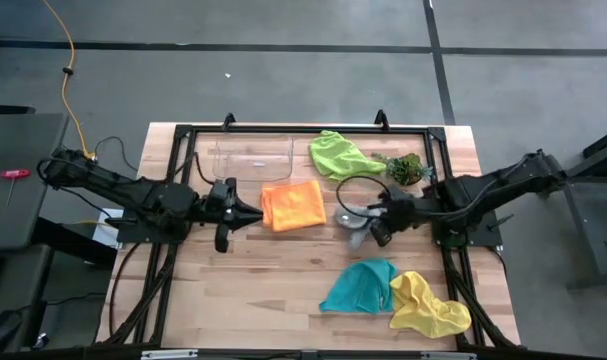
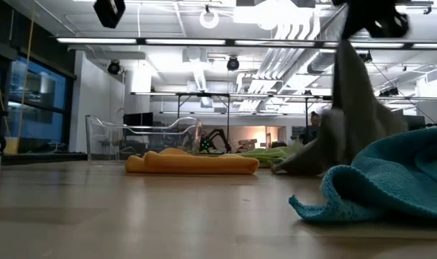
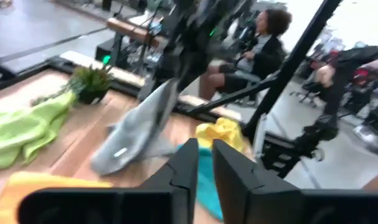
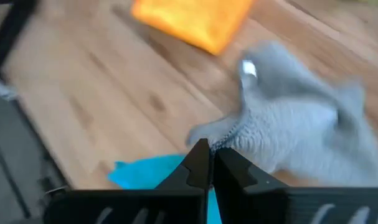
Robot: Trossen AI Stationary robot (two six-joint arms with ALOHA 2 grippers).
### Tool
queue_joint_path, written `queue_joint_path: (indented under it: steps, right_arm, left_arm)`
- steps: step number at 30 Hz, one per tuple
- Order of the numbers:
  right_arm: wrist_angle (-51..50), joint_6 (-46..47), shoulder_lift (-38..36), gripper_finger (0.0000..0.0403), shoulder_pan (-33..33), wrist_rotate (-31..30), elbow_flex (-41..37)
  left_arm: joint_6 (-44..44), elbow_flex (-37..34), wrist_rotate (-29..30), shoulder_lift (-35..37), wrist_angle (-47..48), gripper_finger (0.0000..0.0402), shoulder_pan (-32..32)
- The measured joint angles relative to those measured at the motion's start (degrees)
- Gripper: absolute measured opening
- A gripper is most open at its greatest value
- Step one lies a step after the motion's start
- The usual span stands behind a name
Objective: Fold microfiber towels
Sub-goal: Fold the gray towel
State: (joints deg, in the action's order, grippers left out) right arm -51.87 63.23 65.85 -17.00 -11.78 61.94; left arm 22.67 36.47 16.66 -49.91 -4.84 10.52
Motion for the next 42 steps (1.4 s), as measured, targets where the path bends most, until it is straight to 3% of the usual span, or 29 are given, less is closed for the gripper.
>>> queue_joint_path:
  steps: [7,12,17,23,26,30,36,42]
  right_arm:
    - [0.2,-15.0,10.5,0.0001,3.7,5.7,16.3]
    - [-1.1,-26.0,18.2,0.0000,6.3,7.0,29.9]
    - [-5.1,-35.6,25.7,0.0000,8.1,10.7,46.3]
    - [-12.5,-43.5,33.3,0.0000,7.7,21.5,59.8]
    - [-15.6,-44.2,35.9,0.0000,5.3,28.2,60.3]
    - [-22.2,-44.2,38.5,0.0000,0.8,34.4,54.9]
    - [-23.3,-42.5,39.2,0.0000,-4.3,32.9,42.6]
    - [-21.8,-39.6,39.2,0.0000,-6.4,31.9,35.6]
  left_arm:
    - [-3.7,1.9,-1.4,-7.2,0.2,0.0143,-1.9]
    - [-3.9,4.7,-3.8,-8.2,2.8,0.0202,-1.9]
    - [-5.4,8.4,-4.4,-3.5,10.5,0.0221,-1.9]
    - [-6.4,9.8,-3.3,1.9,18.4,0.0223,-1.9]
    - [-6.3,9.7,-2.9,2.2,22.3,0.0223,-1.9]
    - [-3.8,7.8,-3.4,0.8,21.6,0.0223,-1.8]
    - [-2.4,6.9,-4.0,-5.8,19.6,0.0223,-1.8]
    - [-3.7,7.0,-7.5,-19.6,6.6,0.0223,-2.4]
